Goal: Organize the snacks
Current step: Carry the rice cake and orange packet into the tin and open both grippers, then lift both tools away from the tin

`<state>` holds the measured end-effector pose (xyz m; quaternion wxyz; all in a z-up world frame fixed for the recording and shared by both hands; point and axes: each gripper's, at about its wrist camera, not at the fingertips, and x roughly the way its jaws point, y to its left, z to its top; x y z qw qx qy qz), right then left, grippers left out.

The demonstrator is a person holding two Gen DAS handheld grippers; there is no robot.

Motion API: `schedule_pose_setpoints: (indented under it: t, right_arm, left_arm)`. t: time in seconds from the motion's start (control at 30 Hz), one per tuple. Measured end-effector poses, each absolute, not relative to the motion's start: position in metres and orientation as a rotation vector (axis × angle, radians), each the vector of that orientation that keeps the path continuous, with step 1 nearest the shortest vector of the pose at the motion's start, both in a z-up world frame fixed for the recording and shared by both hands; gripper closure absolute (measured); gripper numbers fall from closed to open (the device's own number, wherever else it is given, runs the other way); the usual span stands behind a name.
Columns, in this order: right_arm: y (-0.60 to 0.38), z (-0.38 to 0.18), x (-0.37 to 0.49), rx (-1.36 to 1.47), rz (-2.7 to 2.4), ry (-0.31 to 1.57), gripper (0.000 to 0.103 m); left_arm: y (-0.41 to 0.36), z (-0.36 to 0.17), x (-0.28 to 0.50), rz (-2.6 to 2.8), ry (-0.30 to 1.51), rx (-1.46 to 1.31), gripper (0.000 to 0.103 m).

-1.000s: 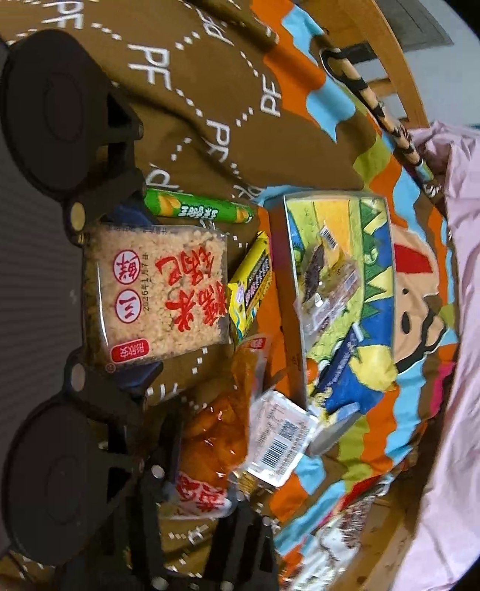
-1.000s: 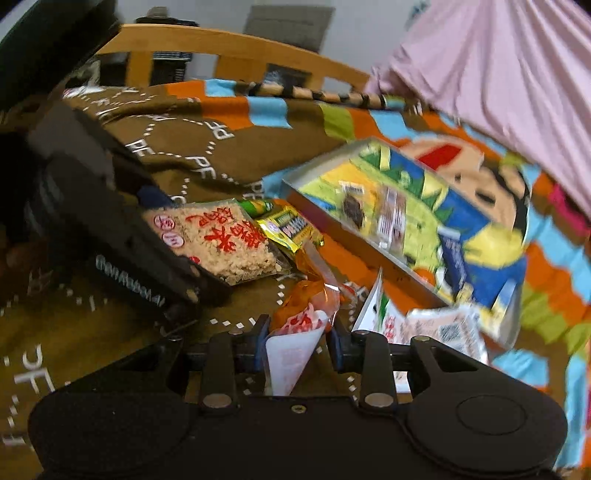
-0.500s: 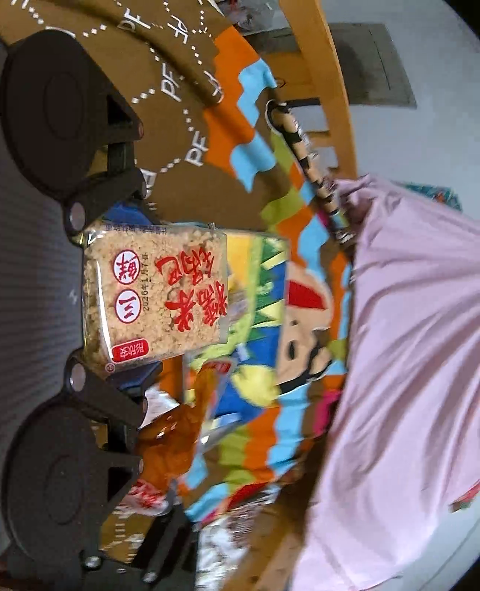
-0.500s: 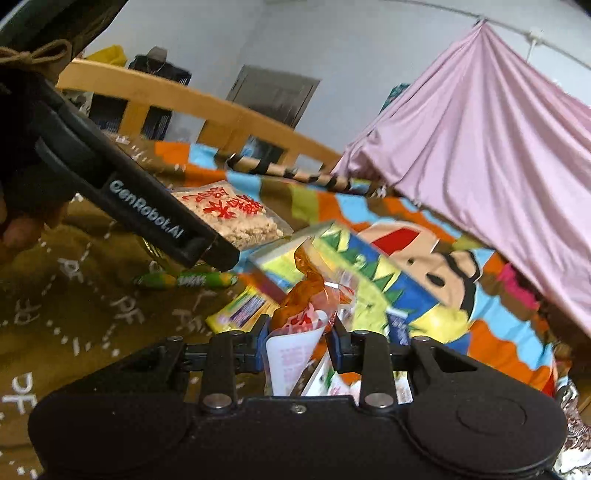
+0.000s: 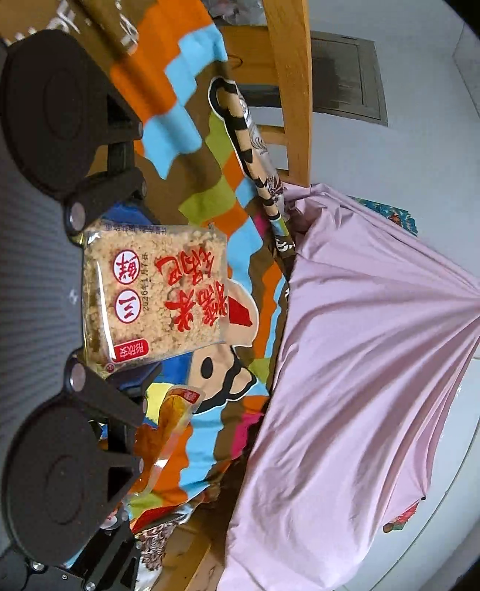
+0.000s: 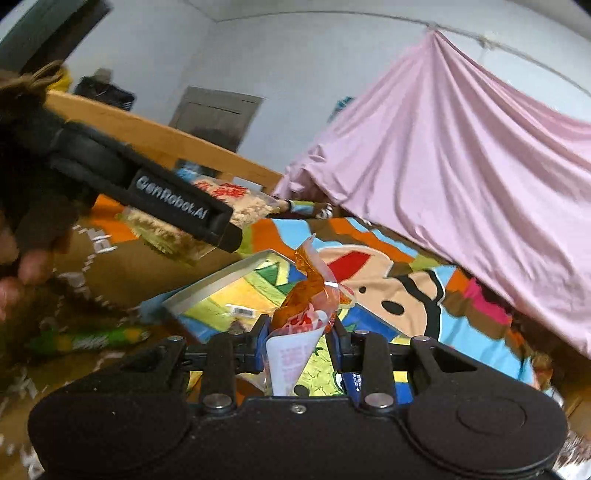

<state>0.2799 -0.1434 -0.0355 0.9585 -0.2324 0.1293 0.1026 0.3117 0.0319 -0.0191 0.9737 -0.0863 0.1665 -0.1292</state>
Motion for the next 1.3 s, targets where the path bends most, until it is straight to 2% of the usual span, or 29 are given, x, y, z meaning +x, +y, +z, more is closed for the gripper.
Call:
schedule_pose_setpoints:
  t: [0.23,0.57,1.0,1.17,1.27,1.3]
  right_arm:
    - [-0.144,-0.045,0.331,-0.412,0.153,0.284,0.069]
    - [-0.165,-0.079,0.395,-0.327,0.064,0.451,0.069]
    - [-0.16,-0.105,0.402,-0.34,0.069,0.535,0.07]
    - [-0.158,-0.103,0.399,-0.337,0.09,0.539,0.066]
    - [-0.159,-0.102,0.397,-0.341,0.096,0.531,0.058]
    - [-0.16,-0.101,0.397,-0.333,0.099,0.529,0.053]
  left_arm:
    - [0.018,-0.038,0.351,-0.27,0.354,-0.145,0.027]
    - [0.001,-0.071,0.383,-0.275,0.408,-0.079,0.027]
    - [-0.001,-0.092,0.406,-0.26,0.569,-0.056,0.027]
    - [0.002,-0.095,0.406,-0.283,0.58,-0.083,0.016]
    - [0.005,-0.093,0.406,-0.282,0.573,-0.109,0.011]
    - [0.005,-0.093,0.405,-0.278,0.57,-0.11,0.011]
